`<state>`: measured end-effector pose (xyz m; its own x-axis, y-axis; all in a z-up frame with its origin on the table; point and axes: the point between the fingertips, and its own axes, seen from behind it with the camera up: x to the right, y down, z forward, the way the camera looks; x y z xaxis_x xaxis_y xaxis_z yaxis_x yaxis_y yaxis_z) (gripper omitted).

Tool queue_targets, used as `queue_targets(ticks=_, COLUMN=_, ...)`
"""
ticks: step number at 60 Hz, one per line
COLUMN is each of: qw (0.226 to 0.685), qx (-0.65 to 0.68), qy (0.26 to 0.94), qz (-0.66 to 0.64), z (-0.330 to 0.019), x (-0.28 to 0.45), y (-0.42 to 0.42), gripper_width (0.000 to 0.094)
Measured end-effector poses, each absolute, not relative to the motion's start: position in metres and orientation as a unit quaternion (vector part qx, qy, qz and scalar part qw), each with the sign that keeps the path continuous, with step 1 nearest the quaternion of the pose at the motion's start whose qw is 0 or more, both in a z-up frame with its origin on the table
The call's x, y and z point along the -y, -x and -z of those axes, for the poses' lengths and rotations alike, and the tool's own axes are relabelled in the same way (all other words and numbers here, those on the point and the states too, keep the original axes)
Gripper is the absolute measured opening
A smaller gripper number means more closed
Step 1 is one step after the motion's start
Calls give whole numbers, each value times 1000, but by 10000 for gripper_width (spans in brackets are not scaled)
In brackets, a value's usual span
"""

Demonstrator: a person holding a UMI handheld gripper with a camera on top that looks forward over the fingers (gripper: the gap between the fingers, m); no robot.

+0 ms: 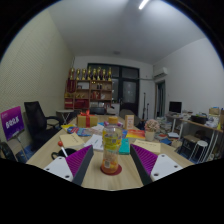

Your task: Pour water

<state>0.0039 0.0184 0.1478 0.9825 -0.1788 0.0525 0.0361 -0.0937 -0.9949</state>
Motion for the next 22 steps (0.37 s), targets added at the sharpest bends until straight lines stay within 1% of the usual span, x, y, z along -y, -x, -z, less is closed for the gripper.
queue_targets(ticks=10, qw=682, qx=-63, qy=725, qz=72, z=-163, x=68, y=25, gripper_width=835)
queue_targets(ticks=15, qw=677, qx=-71, qy=730, qz=59, z=-161, x=106, y=42, gripper_width=836)
queue_targets(ticks=22, qw=680, qx=-81, qy=727, qz=50, z=-159, x=140, y=52, gripper_width=835)
